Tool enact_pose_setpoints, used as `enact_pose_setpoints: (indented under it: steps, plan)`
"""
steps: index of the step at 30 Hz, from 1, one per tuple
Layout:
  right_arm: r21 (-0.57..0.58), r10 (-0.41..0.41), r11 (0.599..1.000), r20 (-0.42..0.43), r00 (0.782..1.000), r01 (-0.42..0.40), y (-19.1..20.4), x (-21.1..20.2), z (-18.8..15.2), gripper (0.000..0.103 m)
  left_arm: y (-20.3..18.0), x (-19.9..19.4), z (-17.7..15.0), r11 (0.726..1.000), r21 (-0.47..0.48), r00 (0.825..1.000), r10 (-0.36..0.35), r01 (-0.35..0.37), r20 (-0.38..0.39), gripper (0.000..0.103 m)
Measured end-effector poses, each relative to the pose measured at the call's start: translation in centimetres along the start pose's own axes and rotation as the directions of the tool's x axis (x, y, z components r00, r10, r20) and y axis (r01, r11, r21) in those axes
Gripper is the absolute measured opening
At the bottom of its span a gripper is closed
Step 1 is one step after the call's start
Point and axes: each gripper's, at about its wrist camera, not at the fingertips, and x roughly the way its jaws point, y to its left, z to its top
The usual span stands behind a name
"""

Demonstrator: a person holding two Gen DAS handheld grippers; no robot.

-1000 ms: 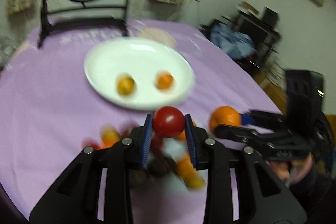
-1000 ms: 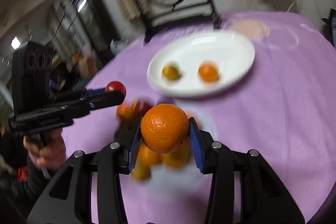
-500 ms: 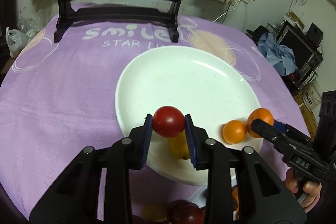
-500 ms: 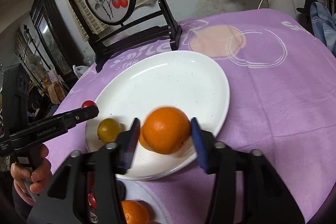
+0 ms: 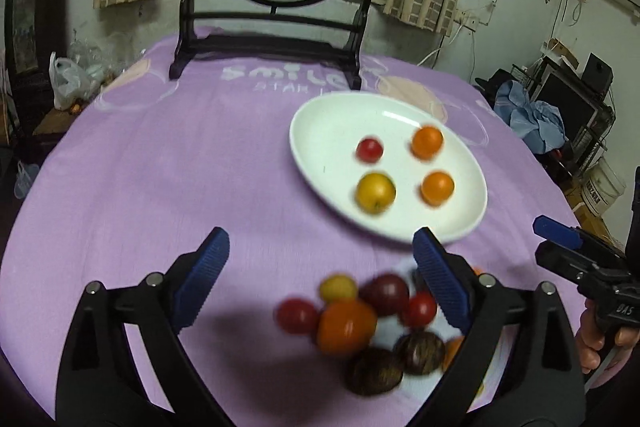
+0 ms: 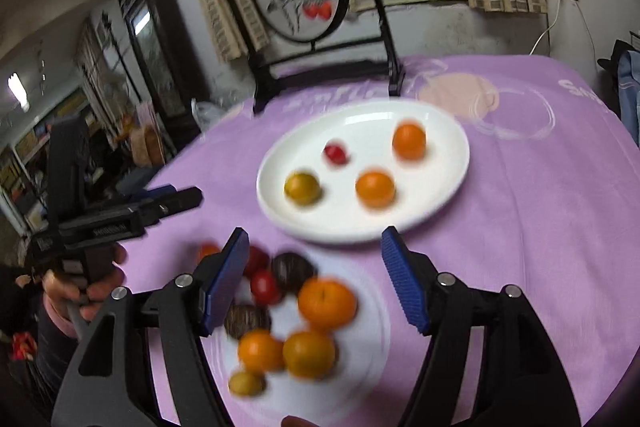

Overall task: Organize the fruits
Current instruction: 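Withdraw both tools back toward the fruit cluster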

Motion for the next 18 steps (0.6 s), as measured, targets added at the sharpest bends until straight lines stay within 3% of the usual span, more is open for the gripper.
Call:
enact_pose_setpoints:
  steps: [4,8,18]
  plan:
    - [0.021,0.023,1.000,-0.091,0.996,-0.022,0.0,0.7,-1.8,0.069,0.2,-1.2,-3.0,0.999,0.017,0.999,-0.032,0.033,-0.024,0.095]
    - [0.059,0.078,0.996,-0.150,0.986,-0.070,-0.1,1.2,-2.7,0.069,-0.2,-1.8,-5.5,0.996,0.089,1.000,0.008,-0.006,-0.021,0.095]
    - [0.124,0.107,0.989,-0.218,0.970,-0.082,-0.7,2.4,-3.6,0.052,-1.4,-2.3,-6.3,0.988,0.157,1.000,-0.011,0.013,-0.014,0.095]
